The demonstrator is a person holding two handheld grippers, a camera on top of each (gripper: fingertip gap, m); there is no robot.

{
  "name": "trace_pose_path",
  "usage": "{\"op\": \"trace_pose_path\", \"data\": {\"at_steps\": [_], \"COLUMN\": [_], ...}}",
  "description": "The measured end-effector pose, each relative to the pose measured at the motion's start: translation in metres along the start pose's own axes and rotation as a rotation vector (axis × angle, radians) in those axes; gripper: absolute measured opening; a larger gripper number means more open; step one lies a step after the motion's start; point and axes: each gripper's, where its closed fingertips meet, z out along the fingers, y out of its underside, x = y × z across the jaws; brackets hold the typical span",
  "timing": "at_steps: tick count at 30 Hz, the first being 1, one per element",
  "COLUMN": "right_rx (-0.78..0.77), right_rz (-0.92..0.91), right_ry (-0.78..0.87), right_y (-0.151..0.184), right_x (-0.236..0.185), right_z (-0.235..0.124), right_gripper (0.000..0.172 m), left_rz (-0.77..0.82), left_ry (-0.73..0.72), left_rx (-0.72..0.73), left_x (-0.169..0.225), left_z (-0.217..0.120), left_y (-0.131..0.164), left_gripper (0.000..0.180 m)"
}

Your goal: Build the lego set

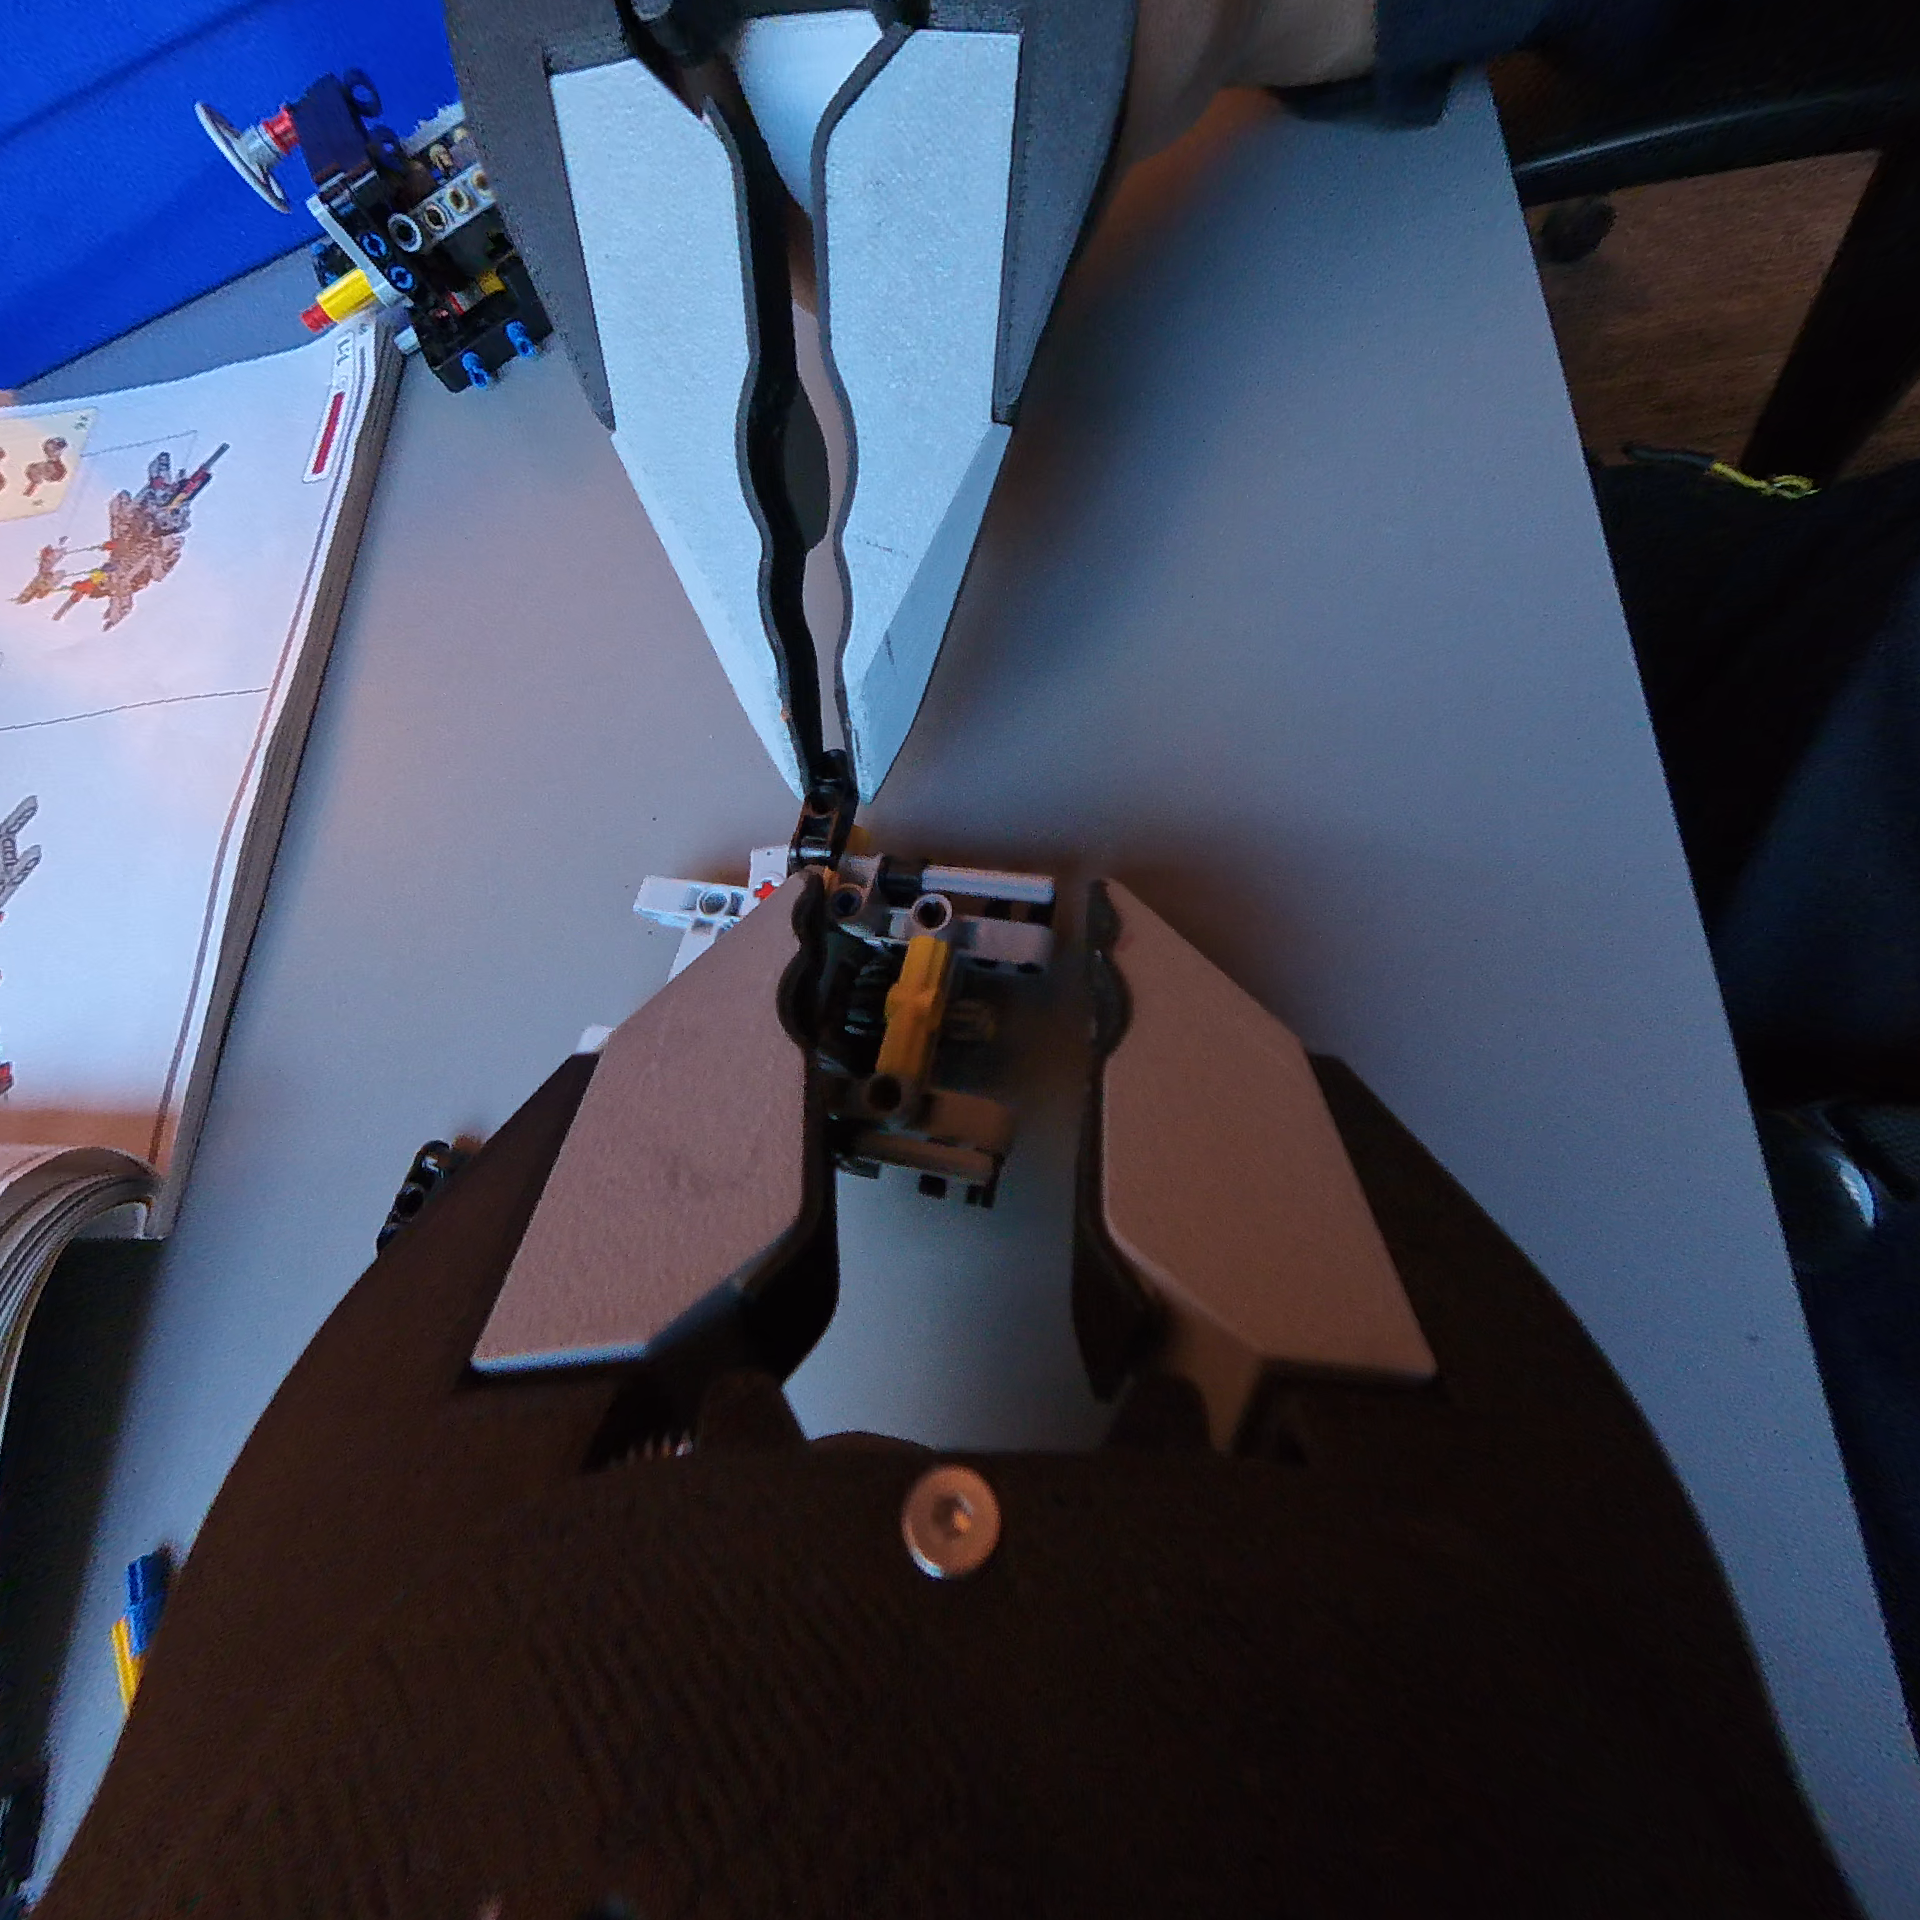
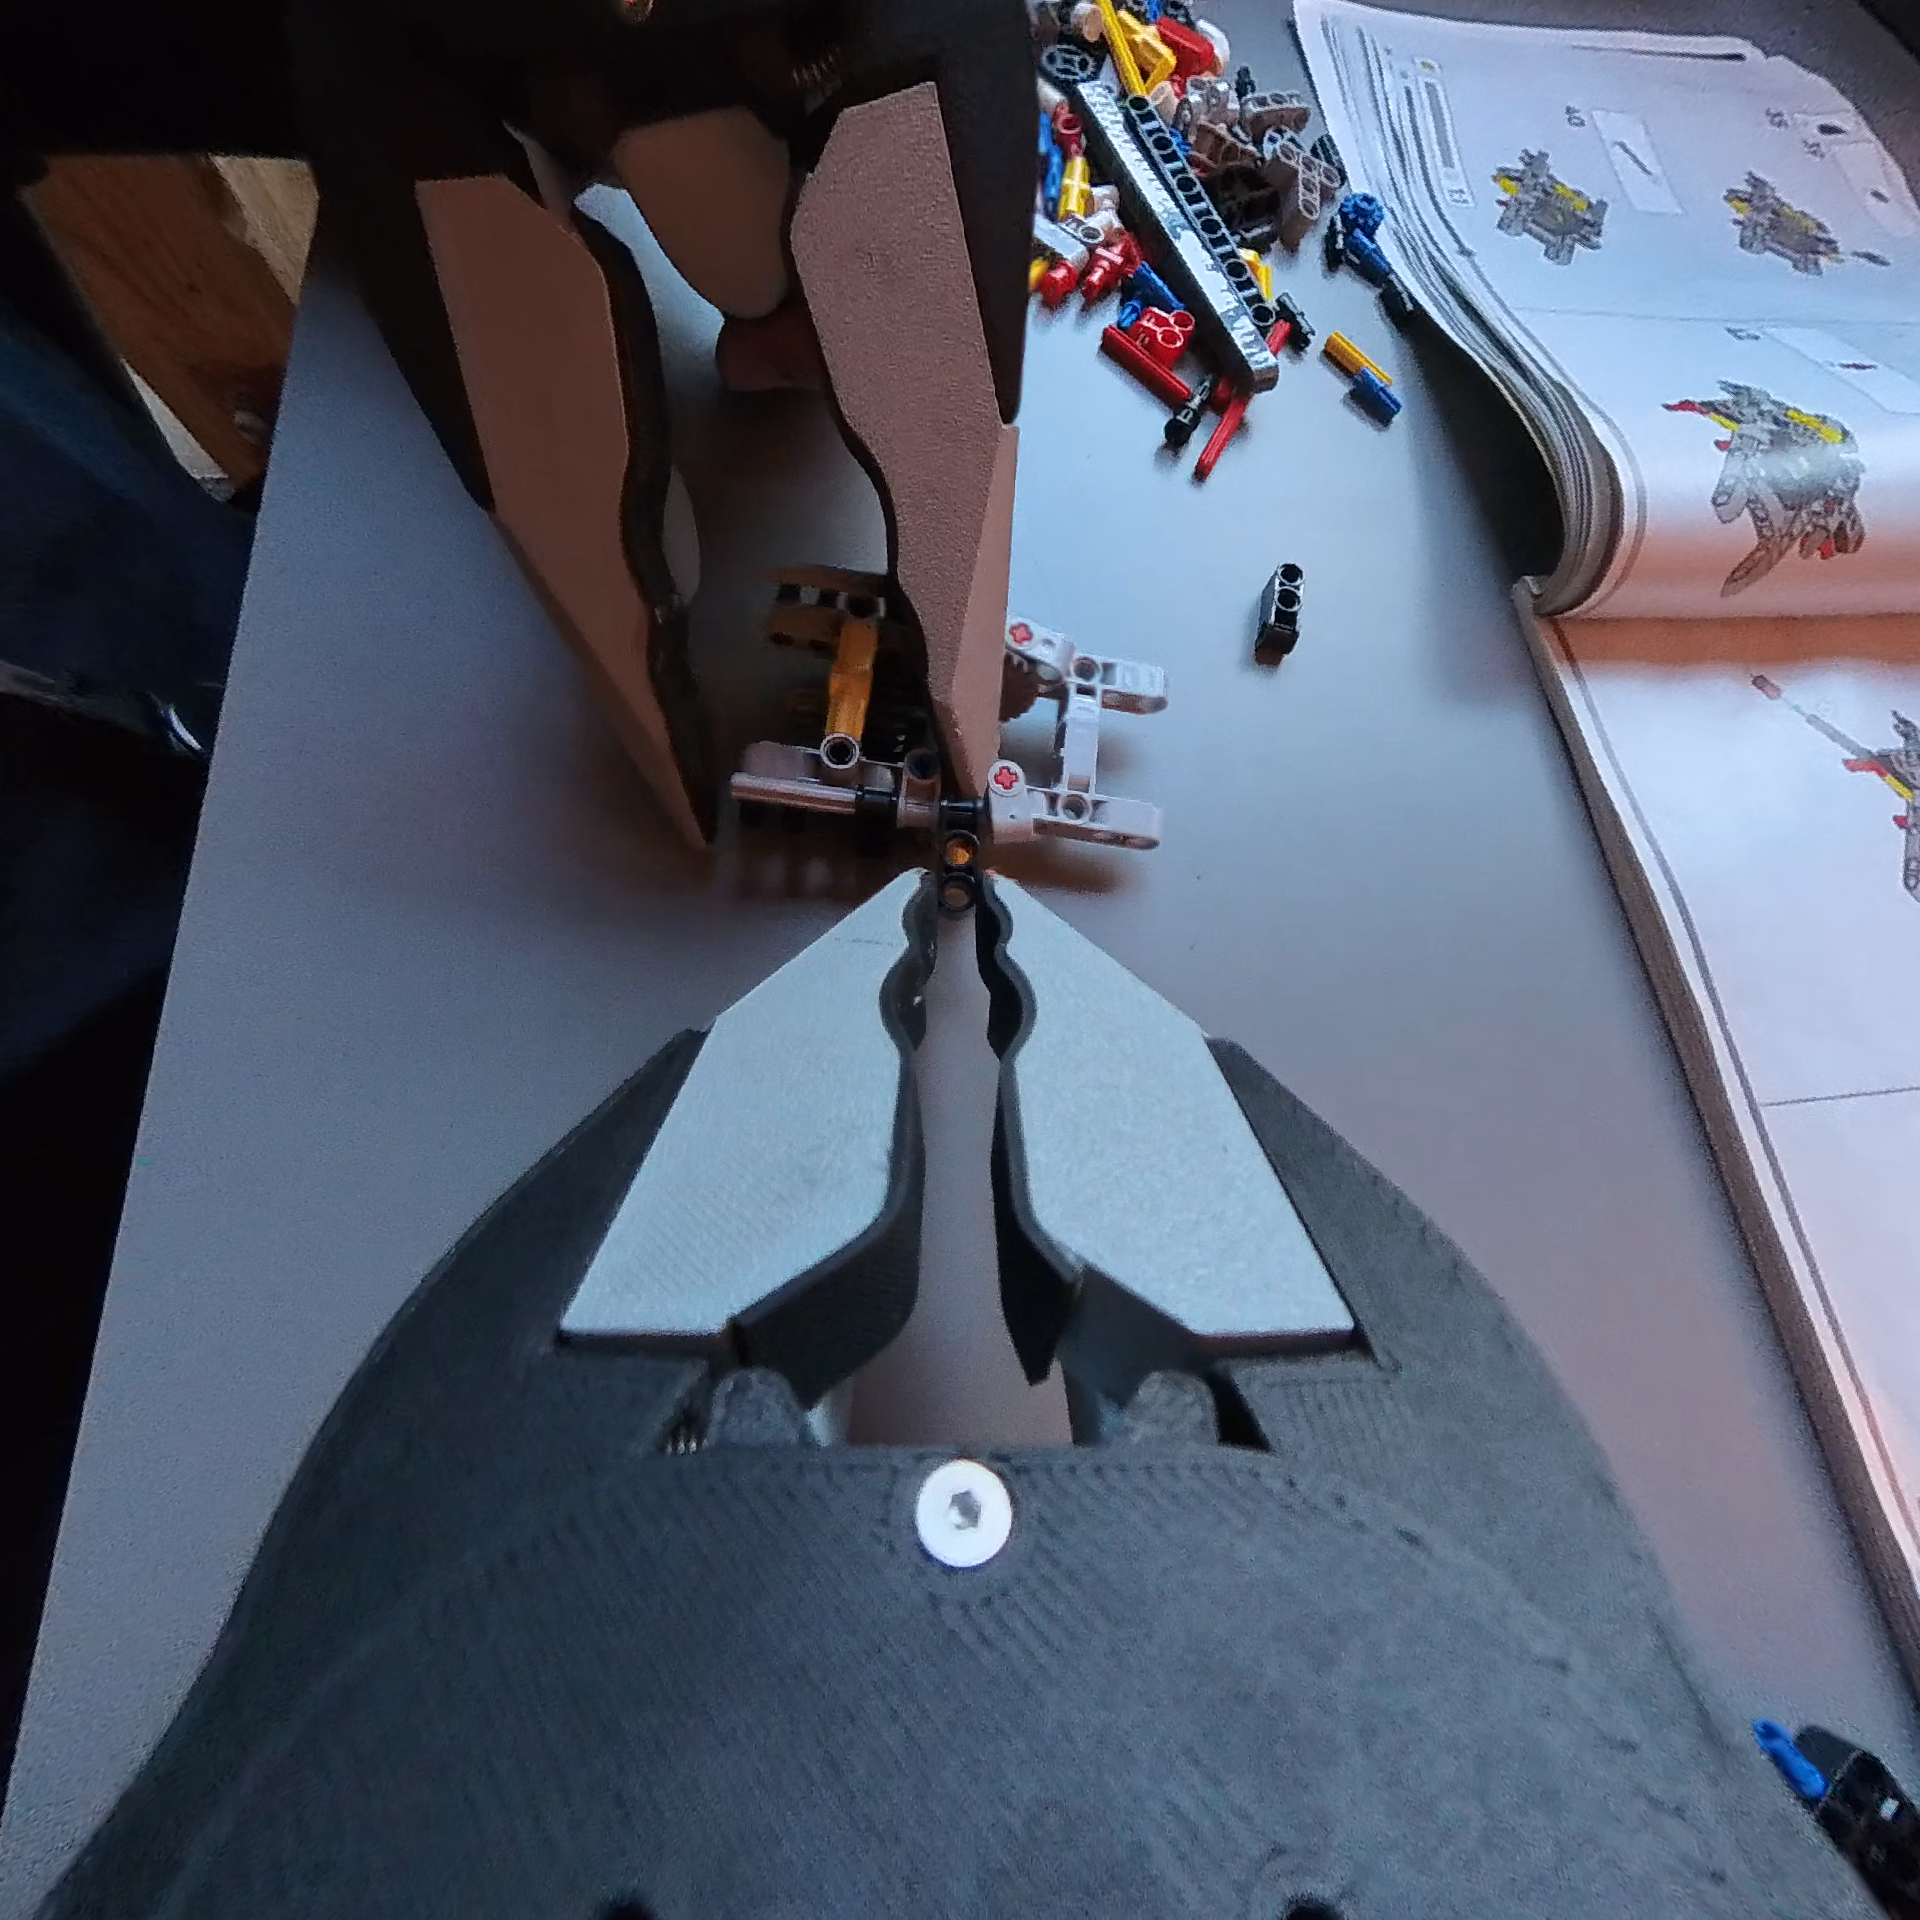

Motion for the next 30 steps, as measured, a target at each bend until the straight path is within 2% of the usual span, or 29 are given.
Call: {"op": "trace_pose_path", "data": {"at_steps": [11,25,30], "right_rx": [0.002,0.010,0.011], "right_rz": [0.010,0.010,0.027], "right_ry": [-0.003,0.000,0.002], "right_y": [0.000,-0.003,-0.004], "right_x": [-0.002,-0.005,-0.003], "right_z": [0.006,0.010,0.012], "right_gripper": [0.004,0.004,0.004], "left_rz": [-0.035,-0.003,0.039], "left_ry": [-0.030,-0.067,-0.099], "left_rx": [0.011,-0.028,-0.062], "left_x": [-0.003,-0.005,-0.003], "left_z": [-0.005,-0.014,-0.016], "left_y": [0.000,0.008,0.008], "left_gripper": [0.045,0.042,0.048]}}
